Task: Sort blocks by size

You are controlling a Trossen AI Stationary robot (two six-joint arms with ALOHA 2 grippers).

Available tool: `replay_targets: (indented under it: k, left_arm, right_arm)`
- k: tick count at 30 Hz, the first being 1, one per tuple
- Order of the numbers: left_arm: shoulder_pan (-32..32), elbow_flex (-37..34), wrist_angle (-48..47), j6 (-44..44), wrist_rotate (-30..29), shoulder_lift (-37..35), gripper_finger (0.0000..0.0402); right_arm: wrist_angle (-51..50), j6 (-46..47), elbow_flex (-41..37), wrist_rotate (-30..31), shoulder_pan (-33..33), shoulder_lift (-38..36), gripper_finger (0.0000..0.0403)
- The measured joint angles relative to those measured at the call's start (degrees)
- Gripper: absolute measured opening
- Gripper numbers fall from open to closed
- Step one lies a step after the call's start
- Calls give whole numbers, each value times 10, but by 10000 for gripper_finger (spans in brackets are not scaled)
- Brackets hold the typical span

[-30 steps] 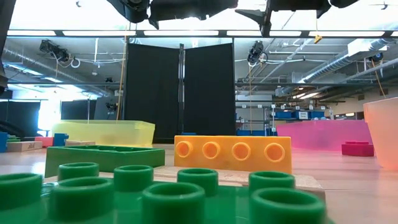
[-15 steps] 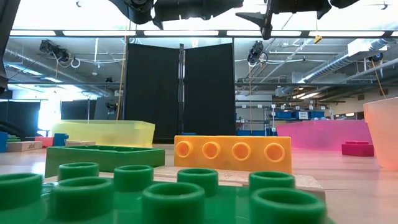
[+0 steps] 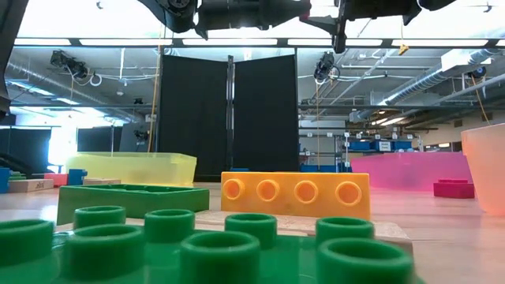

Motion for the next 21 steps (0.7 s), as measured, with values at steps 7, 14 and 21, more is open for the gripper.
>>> replay_targets:
  k: [7,14,21]
  left_arm:
    - [0,0,0,6,-3,0,152]
    - [-1,0,-9,-1,-29,0,166]
    - [-1,0,-17,-14,-61,0,225]
  right_arm:
    - [-1,3,0,-1,0,0,184]
    - [-2,0,0,1,0,0,184]
    - [-7,-12,0,5,0,0,170]
